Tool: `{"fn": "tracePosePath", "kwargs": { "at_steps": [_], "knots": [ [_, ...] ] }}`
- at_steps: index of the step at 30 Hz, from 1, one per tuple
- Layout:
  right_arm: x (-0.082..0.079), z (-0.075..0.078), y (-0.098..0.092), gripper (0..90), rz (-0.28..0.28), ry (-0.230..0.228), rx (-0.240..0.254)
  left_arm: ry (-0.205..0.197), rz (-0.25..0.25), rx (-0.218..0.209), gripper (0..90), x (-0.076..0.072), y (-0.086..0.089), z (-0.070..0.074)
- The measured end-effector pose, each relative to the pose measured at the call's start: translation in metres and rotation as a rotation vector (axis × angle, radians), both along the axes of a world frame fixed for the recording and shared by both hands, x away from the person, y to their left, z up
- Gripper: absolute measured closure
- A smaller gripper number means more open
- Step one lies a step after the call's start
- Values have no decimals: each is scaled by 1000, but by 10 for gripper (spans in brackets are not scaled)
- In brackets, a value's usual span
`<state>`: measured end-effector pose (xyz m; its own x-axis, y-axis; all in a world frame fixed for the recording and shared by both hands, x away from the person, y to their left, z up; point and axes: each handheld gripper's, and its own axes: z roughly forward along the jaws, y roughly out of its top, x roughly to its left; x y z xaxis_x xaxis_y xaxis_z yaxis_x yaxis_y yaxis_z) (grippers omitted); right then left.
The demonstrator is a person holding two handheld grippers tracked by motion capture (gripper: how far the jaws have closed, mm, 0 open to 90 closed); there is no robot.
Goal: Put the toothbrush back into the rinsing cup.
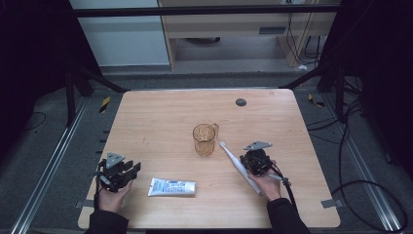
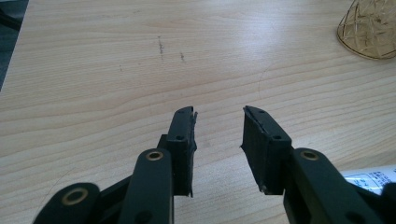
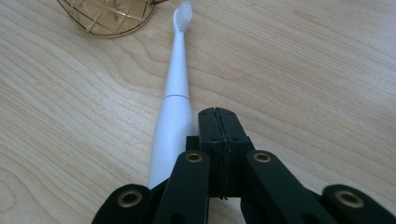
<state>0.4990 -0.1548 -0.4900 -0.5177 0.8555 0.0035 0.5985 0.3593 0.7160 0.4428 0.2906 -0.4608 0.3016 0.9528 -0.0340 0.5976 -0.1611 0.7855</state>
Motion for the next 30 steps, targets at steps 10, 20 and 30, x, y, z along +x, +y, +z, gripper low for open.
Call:
{"fn": "tracePosePath", "kwargs": {
  "at_steps": [10, 20, 30],
  "knots": [
    [-5, 22, -10, 812, -17, -49, 9, 9, -13, -7, 584, 2, 1, -2],
    [-14, 59, -16, 646, 5, -79, -22, 15, -33, 10, 502, 4, 0, -5],
    [-14, 70, -6, 571, 40, -20, -55, 14, -37, 24, 403, 7, 0, -8]
  ]
}}
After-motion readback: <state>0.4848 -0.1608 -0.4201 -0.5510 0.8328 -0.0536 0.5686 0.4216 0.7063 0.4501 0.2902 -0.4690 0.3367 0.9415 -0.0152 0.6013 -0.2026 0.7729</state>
